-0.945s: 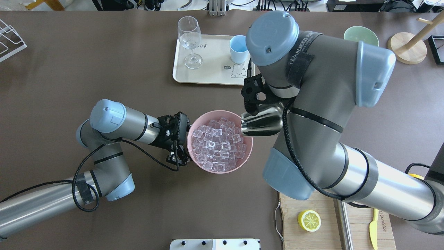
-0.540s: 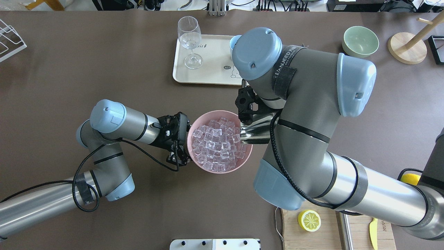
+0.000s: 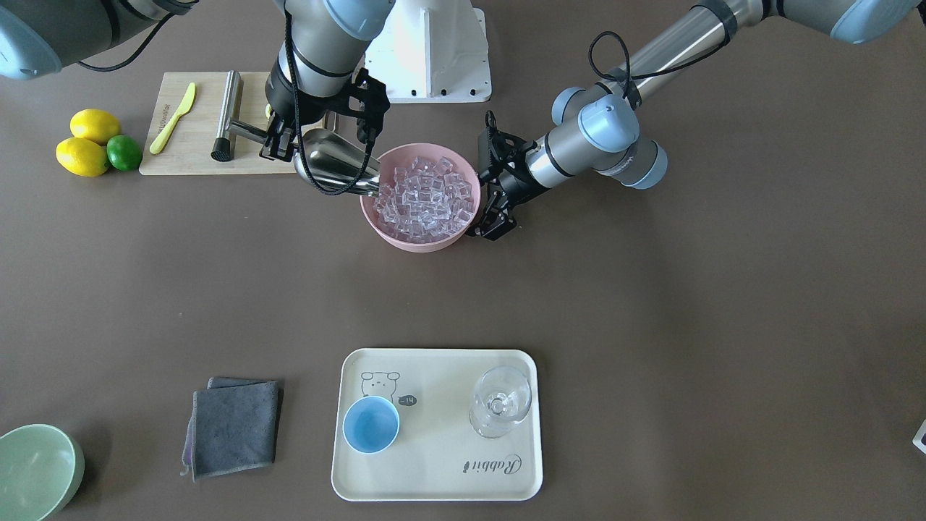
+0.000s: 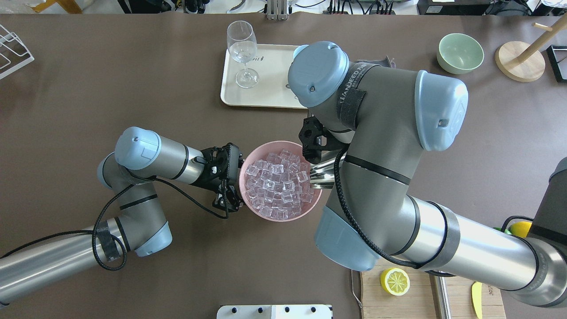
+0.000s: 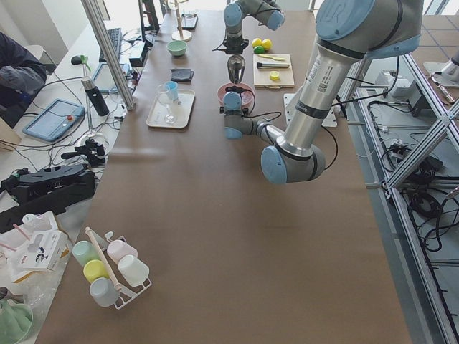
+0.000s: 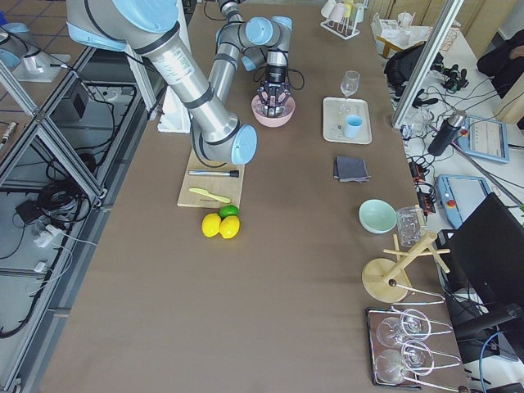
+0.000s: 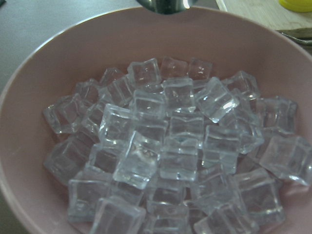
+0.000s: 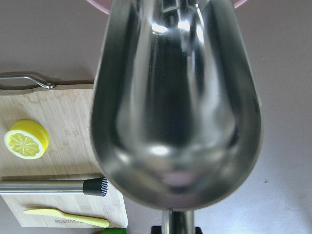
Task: Put ice in cup with scoop
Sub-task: 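Carry the scoop with the right gripper over the pink bowl, then push the scoop down into the ice cubes with the right gripper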
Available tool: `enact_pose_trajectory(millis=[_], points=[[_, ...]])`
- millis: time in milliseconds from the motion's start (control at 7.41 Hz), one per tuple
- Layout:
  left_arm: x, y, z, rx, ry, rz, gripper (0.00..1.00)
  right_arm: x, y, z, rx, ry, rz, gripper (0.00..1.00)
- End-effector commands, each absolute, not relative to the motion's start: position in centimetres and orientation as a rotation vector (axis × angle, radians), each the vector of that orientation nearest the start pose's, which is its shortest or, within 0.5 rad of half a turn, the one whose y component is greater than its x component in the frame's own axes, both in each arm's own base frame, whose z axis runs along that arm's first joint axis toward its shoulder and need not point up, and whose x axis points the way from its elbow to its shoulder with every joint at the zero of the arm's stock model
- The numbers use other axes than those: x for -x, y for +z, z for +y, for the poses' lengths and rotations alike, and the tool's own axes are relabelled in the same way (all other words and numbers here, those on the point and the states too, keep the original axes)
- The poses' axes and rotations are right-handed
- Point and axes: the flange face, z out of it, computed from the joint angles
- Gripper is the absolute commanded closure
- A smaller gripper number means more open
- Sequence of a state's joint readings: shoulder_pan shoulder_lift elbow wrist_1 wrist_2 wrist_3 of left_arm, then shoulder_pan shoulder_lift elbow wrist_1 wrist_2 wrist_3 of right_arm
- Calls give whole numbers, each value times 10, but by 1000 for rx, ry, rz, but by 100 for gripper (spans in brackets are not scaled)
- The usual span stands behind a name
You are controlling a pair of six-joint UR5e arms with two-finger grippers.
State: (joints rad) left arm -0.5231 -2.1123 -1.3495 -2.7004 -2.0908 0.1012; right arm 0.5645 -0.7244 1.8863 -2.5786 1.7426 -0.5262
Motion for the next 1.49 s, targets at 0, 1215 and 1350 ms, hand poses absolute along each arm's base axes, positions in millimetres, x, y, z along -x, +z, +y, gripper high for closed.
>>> enact_pose_trajectory(millis=[0, 1215, 1350], points=[[-555, 314, -417, -1161, 1288, 1114, 4, 454, 173, -414, -80, -1549, -215, 100], [-555, 314, -417, -1162, 1290, 1113, 4, 513, 171, -415, -62, -1559, -205, 100], [-555, 314, -417, -1162, 1290, 1113, 4, 516, 169, -417, -59, -1559, -206, 100]])
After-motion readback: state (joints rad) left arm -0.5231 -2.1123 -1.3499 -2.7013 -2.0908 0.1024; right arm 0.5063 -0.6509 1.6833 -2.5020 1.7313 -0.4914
